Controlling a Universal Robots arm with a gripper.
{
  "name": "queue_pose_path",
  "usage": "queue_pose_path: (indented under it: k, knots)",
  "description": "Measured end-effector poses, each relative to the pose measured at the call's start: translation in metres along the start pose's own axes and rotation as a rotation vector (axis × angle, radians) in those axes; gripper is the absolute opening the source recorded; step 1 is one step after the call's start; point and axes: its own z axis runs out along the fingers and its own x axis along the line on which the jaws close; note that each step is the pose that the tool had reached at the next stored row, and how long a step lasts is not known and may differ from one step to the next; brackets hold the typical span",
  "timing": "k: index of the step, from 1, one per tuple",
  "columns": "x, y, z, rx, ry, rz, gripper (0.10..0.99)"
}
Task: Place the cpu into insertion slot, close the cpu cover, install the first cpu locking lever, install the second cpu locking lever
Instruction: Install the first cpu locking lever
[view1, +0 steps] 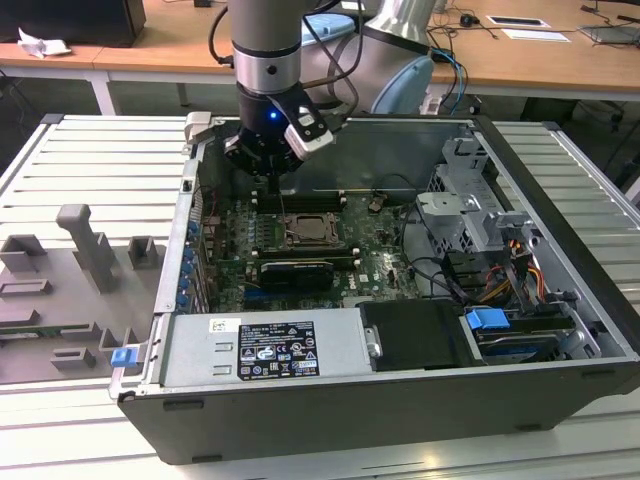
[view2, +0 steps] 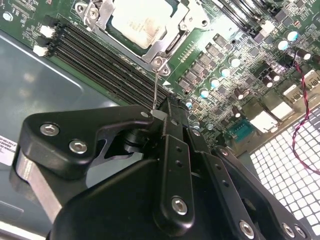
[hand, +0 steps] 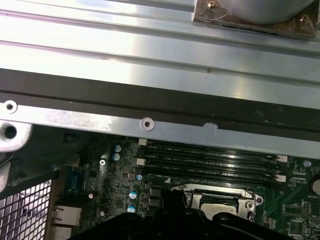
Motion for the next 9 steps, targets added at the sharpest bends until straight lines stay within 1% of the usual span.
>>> queue_pose_path:
  k: [7,9]
  knots:
    - [-0.0017,-0.0002,0.0001,0.0,0.0,0.0,0.106]
    - [-0.0044,-0.0005,0.0003,0.0,0.0,0.0,0.106]
